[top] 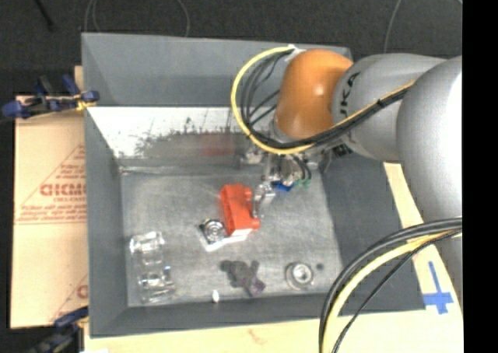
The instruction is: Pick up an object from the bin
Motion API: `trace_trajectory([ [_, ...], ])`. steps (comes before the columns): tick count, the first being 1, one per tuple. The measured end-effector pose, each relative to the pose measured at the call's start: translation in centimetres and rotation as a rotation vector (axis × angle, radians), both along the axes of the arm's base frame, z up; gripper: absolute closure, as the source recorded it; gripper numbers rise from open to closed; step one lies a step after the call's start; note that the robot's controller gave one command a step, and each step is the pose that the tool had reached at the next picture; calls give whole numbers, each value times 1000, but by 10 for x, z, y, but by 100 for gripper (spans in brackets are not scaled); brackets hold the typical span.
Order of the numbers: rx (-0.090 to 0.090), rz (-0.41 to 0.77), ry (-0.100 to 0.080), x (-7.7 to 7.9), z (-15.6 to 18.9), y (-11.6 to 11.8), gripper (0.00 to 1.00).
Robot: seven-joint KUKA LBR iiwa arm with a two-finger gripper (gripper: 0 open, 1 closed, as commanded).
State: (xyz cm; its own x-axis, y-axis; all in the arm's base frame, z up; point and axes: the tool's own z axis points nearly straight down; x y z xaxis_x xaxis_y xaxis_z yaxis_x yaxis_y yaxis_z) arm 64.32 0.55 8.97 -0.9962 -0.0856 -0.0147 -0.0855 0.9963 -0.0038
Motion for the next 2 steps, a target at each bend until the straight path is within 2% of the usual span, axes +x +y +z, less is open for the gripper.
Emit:
trace_trajectory([
  [1,-2,-83,4,-3,-7,18,0],
  [2,-1,229,6,-16,34,-2,0],
])
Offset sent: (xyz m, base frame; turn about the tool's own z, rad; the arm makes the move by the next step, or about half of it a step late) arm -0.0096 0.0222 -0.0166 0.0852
